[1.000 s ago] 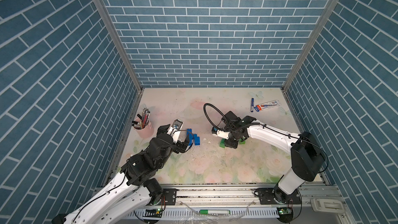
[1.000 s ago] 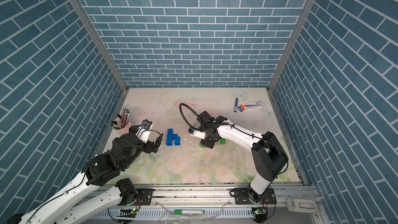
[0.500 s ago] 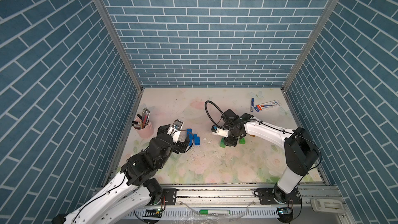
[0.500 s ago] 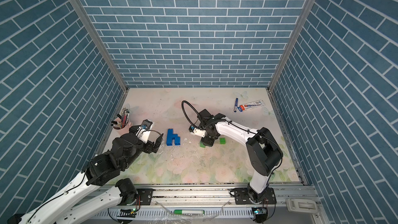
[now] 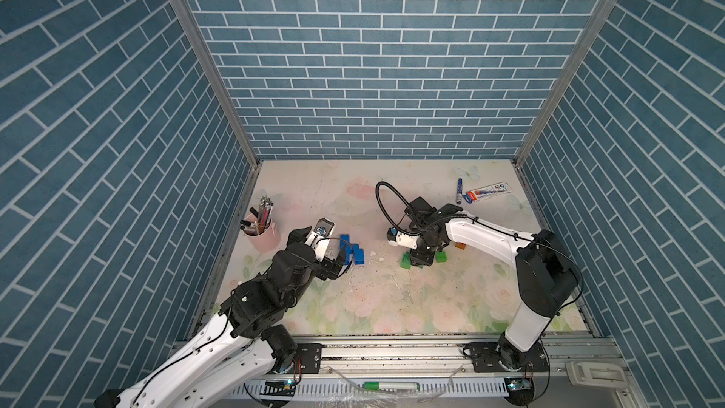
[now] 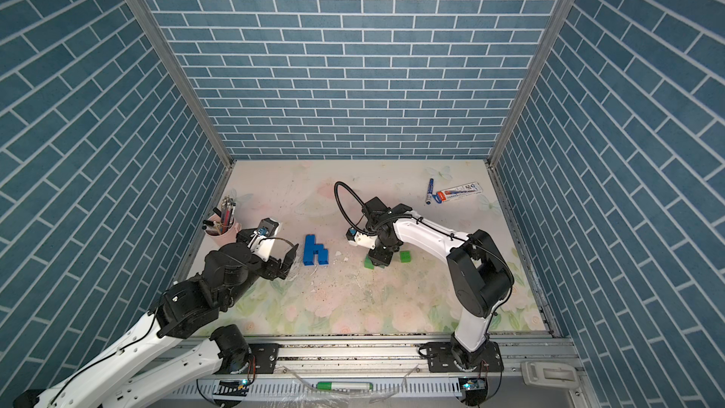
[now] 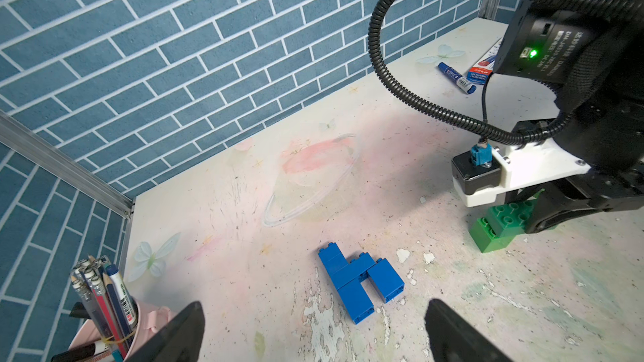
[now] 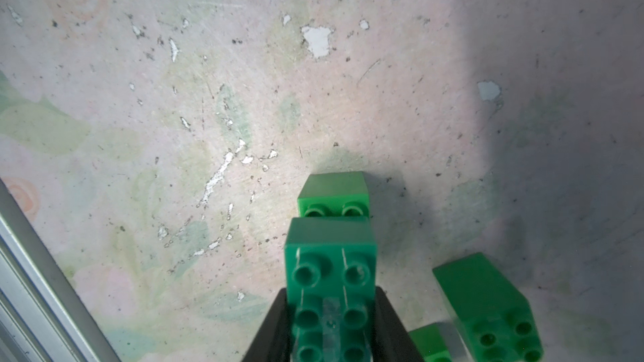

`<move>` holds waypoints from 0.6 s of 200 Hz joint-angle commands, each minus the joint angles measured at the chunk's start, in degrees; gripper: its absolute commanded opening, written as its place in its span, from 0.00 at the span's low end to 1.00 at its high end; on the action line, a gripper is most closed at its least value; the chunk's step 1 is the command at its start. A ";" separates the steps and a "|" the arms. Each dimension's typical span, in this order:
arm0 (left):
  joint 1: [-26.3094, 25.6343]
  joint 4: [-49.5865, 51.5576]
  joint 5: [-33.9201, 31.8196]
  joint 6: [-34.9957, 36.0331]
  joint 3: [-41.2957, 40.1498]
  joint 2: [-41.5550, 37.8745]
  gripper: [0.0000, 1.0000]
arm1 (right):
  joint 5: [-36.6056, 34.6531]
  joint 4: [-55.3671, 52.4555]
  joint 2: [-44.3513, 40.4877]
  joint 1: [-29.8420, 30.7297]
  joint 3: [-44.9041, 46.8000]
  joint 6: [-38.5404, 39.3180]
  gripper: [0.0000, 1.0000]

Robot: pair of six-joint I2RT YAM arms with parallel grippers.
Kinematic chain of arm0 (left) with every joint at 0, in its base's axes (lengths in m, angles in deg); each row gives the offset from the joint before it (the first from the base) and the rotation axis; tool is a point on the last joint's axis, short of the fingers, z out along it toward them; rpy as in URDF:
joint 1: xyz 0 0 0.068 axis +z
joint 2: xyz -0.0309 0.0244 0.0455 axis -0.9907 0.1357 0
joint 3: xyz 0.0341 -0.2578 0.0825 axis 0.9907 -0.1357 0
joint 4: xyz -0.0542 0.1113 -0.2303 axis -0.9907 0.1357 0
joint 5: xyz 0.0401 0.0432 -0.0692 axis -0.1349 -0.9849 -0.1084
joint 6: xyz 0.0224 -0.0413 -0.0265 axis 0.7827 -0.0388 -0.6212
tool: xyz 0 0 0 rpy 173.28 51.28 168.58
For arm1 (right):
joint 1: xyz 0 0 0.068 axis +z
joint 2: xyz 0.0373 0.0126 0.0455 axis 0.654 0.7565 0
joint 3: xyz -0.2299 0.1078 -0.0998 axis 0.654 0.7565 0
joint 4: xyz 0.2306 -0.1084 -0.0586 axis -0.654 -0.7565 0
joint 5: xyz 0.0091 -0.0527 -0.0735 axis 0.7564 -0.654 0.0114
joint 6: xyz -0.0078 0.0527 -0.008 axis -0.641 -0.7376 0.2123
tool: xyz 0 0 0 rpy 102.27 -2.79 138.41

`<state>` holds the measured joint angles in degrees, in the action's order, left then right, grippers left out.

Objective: Assemble the letter h with lego
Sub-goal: Pick up the lego brick from the center of the board.

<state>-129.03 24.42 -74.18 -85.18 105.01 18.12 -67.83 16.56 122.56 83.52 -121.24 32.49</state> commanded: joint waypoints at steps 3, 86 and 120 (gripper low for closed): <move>0.16 0.23 0.46 0.42 -0.37 -0.13 0.99 | -0.23 -0.53 1.73 -0.14 -0.28 2.92 0.00; 0.19 0.23 1.04 0.51 -0.35 -0.17 0.99 | -2.11 0.05 2.39 0.04 -0.02 5.27 0.00; 0.18 0.23 1.46 0.61 -0.39 -0.15 0.99 | -3.32 -0.56 2.43 0.05 0.34 6.65 0.00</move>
<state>-129.03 24.55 -73.46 -85.12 105.01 18.12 -69.12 18.05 123.26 83.57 -121.24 35.55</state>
